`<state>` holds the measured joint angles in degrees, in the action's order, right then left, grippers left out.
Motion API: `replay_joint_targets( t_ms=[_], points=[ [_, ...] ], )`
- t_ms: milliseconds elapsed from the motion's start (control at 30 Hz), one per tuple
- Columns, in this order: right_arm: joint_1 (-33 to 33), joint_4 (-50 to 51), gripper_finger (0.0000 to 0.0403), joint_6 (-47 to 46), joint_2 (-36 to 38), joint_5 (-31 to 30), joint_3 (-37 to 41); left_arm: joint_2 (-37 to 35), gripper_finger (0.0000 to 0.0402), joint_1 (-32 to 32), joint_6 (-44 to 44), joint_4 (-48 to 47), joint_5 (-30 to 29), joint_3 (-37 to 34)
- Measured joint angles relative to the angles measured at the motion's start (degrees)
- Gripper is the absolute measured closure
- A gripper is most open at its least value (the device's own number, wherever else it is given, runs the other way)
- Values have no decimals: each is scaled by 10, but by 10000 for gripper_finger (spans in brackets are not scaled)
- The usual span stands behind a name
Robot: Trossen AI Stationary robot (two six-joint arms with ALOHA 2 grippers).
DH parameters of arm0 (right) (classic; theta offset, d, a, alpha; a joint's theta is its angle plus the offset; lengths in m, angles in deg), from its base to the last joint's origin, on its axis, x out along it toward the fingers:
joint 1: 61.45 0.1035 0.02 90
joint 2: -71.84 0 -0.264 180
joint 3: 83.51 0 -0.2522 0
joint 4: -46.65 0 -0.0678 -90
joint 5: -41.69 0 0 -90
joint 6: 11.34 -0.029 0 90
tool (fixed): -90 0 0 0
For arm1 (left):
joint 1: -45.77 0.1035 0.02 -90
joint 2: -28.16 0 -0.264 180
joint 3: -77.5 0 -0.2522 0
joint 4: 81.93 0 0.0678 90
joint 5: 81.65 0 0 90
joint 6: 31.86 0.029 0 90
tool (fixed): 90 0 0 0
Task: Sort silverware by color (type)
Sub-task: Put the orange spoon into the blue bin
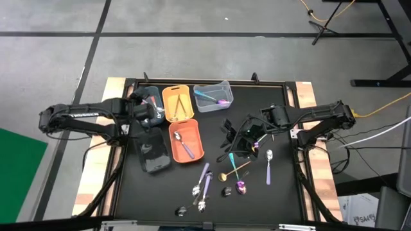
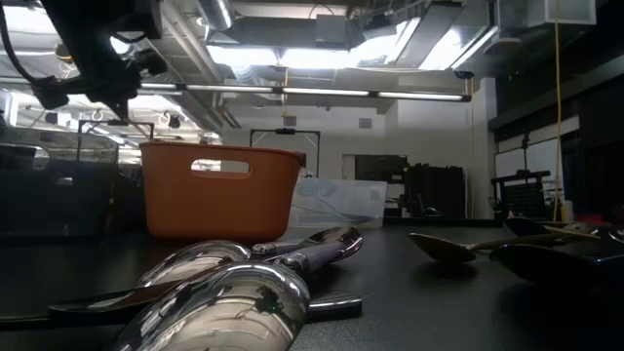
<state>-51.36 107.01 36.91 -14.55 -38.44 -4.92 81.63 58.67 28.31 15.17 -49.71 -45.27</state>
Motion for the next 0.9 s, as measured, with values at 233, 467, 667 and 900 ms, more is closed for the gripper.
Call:
replay_joint_targets(
  t_ms=[233, 467, 667, 900],
  points=[
    [0, 0, 315, 0, 0, 0, 0, 0, 399, 28, 4, -40, 49, 0],
    [0, 0, 315, 0, 0, 0, 0, 2, 398, 58, 17, -39, 149, 0],
    [0, 0, 315, 0, -1, 0, 0, 5, 397, 104, 35, -37, 157, 0],
    [0, 0, 315, 0, -1, 0, 0, 32, 395, 148, 35, -33, 169, 0]
  ],
)
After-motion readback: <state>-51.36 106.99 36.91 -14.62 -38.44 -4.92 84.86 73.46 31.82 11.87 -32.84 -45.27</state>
